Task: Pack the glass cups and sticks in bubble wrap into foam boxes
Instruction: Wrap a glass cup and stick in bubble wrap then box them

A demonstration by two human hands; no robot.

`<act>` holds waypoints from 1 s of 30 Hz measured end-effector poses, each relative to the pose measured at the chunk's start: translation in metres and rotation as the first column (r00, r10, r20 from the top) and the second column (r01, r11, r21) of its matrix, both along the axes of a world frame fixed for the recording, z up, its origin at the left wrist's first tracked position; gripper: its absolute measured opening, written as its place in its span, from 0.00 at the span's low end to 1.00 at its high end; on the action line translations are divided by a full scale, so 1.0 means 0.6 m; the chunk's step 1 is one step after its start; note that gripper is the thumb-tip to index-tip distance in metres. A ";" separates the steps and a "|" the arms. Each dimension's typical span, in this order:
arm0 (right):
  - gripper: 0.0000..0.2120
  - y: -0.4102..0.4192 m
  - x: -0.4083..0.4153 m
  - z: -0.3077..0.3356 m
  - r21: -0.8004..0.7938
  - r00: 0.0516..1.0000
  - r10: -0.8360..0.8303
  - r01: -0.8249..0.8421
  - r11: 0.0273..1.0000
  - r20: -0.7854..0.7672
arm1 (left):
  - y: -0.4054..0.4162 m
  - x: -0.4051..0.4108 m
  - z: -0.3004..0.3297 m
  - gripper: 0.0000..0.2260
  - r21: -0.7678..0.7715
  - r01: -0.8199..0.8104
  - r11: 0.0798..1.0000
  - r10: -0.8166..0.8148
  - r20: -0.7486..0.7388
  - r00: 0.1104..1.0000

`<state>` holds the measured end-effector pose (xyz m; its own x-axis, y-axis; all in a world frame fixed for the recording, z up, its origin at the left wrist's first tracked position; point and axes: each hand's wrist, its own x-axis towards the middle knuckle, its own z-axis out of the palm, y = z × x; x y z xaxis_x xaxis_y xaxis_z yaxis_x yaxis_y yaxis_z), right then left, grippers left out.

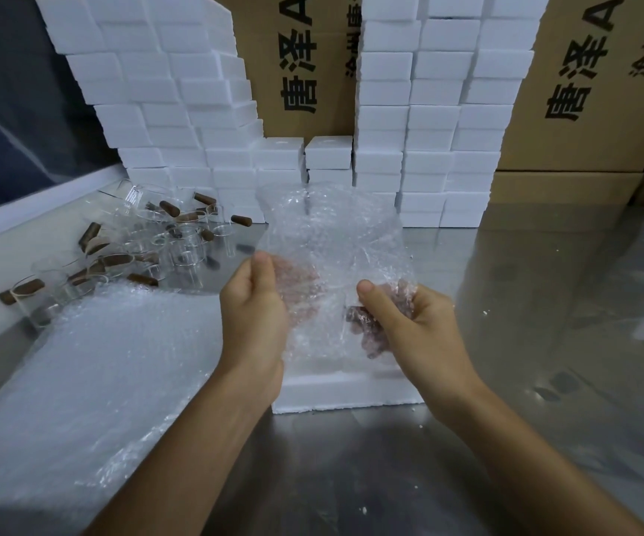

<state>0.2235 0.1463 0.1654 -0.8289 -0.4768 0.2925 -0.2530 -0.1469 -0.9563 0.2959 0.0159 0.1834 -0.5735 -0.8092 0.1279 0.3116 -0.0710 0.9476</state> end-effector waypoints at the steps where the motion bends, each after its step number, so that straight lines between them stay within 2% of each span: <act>1: 0.07 -0.001 0.001 -0.004 0.009 0.999 -0.047 0.047 0.999 -0.011 | -0.001 0.001 0.000 0.18 0.001 -0.009 1.000 0.009 0.002 1.000; 2: 0.13 -0.001 0.000 -0.006 0.030 0.987 -0.138 0.141 0.990 -0.087 | -0.002 0.002 -0.001 0.18 0.008 -0.018 1.000 0.018 0.002 1.000; 3: 0.19 0.003 -0.001 -0.006 0.032 0.940 -0.246 0.260 0.965 -0.237 | -0.005 0.002 -0.002 0.19 0.017 -0.025 1.000 0.025 0.001 1.000; 4: 0.24 0.007 -0.004 -0.005 -0.008 0.842 -0.326 0.357 0.934 -0.429 | -0.006 0.003 -0.001 0.19 0.024 -0.025 0.999 0.025 -0.005 1.000; 6: 0.26 0.013 -0.008 -0.005 -0.052 0.604 -0.301 0.394 0.918 -0.738 | -0.004 0.003 0.001 0.18 0.019 0.005 1.000 -0.005 -0.016 1.000; 7: 0.25 0.014 -0.007 -0.007 -0.021 0.556 -0.243 0.375 0.927 -0.795 | -0.001 0.003 0.003 0.17 0.016 0.032 0.999 -0.031 -0.021 0.999; 8: 0.24 0.012 -0.006 -0.011 0.036 0.573 -0.183 0.348 0.937 -0.799 | 0.001 0.003 0.003 0.17 0.021 0.055 0.998 -0.054 -0.025 0.998; 10: 0.24 0.006 -0.004 -0.019 0.126 0.676 -0.104 0.283 0.951 -0.729 | 0.002 0.003 0.004 0.16 0.054 0.090 0.995 -0.088 -0.029 0.996; 11: 0.23 0.005 -0.003 -0.022 0.137 0.696 -0.098 0.274 0.952 -0.712 | 0.002 0.004 0.004 0.15 0.077 0.109 0.991 -0.107 -0.035 0.994; 14: 0.18 0.005 0.000 -0.020 0.067 0.679 -0.135 0.262 0.963 -0.722 | 0.004 0.006 0.009 0.16 0.129 0.155 0.979 -0.148 -0.059 0.987; 16: 0.12 0.003 0.004 -0.016 0.003 0.741 -0.148 0.198 0.980 -0.655 | 0.007 0.007 0.012 0.16 0.161 0.170 0.972 -0.160 -0.073 0.984; 18: 0.12 -0.002 0.010 -0.012 -0.051 0.858 -0.131 0.122 0.991 -0.497 | 0.010 0.009 0.016 0.17 0.196 0.196 0.961 -0.182 -0.088 0.979; 21: 0.24 -0.006 0.011 -0.002 -0.118 0.977 -0.081 0.058 0.991 -0.199 | 0.011 0.011 0.017 0.18 0.242 0.253 0.937 -0.231 -0.116 0.966; 24: 0.27 -0.003 0.002 0.002 -0.120 0.995 -0.086 0.079 0.990 -0.059 | 0.010 0.013 0.019 0.18 0.250 0.358 0.900 -0.333 -0.137 0.933; 27: 0.28 0.004 -0.009 0.005 -0.124 0.988 -0.150 0.145 0.982 -0.035 | 0.001 0.015 0.019 0.11 0.133 0.398 0.908 -0.376 -0.165 0.912; 28: 0.28 0.007 -0.013 0.007 -0.123 0.984 -0.170 0.163 0.979 -0.049 | -0.004 0.018 0.023 0.12 0.078 0.412 0.908 -0.395 -0.168 0.903; 30: 0.30 0.012 -0.018 0.010 -0.121 0.977 -0.191 0.179 0.976 -0.095 | -0.018 0.025 0.030 0.21 0.002 0.503 0.864 -0.495 -0.178 0.850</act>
